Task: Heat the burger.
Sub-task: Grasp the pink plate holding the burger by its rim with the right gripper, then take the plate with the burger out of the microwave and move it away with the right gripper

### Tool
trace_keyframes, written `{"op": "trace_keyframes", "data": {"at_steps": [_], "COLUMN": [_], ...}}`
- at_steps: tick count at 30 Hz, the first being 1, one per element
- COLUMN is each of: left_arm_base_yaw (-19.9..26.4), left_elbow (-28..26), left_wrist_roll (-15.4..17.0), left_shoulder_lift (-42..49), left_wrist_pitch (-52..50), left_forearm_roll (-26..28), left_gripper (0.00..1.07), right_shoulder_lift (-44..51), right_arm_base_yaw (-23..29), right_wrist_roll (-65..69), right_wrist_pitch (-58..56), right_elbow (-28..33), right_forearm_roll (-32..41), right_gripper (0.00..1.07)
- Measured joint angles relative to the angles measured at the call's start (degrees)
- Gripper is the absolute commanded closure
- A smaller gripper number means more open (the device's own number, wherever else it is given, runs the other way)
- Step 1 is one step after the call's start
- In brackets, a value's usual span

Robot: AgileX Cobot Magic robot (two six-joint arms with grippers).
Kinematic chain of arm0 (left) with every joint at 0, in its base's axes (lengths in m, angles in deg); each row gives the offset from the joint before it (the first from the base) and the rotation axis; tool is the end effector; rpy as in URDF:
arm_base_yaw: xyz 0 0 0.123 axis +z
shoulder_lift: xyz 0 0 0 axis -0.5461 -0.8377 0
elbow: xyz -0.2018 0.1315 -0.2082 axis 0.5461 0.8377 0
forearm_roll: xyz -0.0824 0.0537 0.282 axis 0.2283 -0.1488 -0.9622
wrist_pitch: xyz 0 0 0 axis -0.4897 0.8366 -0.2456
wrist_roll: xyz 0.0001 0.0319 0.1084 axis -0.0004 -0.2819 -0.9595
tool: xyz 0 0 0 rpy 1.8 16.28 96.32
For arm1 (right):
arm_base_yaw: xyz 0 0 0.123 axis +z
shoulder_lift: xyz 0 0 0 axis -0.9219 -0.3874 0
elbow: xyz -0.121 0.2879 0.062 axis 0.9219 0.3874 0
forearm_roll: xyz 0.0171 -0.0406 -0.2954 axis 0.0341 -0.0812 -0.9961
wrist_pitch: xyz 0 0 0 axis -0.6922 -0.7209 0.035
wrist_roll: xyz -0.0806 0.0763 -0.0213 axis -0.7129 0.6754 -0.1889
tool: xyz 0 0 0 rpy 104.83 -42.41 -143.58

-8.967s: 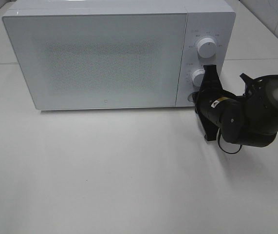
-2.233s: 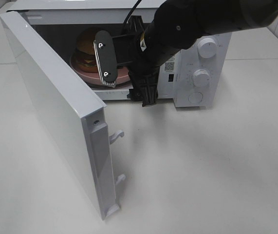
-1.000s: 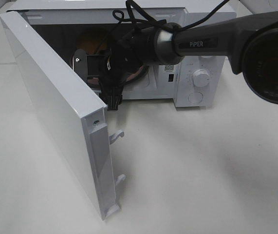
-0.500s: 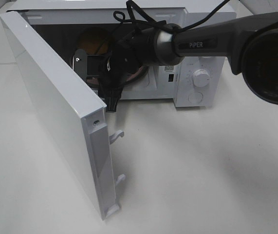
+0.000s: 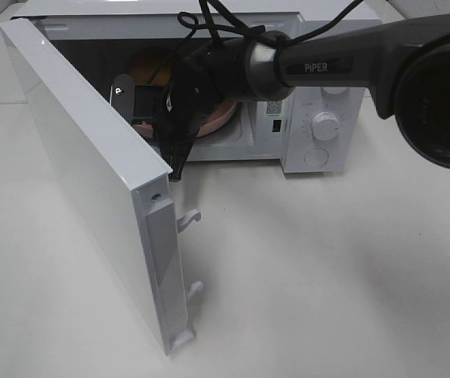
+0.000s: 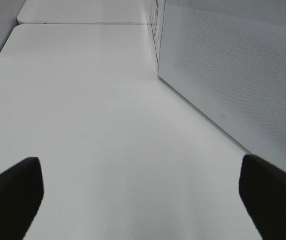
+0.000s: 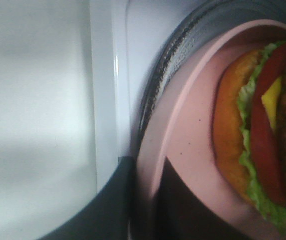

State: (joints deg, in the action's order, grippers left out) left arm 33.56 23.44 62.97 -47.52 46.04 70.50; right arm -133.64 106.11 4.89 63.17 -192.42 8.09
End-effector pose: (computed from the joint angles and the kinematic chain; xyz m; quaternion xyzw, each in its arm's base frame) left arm 0.0192 -0.0106 0.2952 0.0274 0.8482 -0.0344 0.5278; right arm 0.4844 0.3773 0.1097 -0.6828 0.6263 -0.1052 0.3612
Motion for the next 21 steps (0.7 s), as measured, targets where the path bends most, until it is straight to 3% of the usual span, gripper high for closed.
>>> {"op": "trace_keyframes", "data": {"at_steps": [21], "left_arm_base_yaw": [0.0], "left_elbow": [0.0], "left_wrist_roll": [0.0], "left_shoulder_lift": [0.0], "left_wrist_pitch": [0.0], "left_forearm_roll": [0.0], "left_gripper": [0.09], "right_shoulder_lift": [2.7], "right_arm_base_yaw": [-0.1], "right_wrist_roll": [-3.4], "right_wrist_pitch": [-9.6], "right_elbow": [0.0], "right_forearm_roll": [0.5], "right_gripper": [1.07]}}
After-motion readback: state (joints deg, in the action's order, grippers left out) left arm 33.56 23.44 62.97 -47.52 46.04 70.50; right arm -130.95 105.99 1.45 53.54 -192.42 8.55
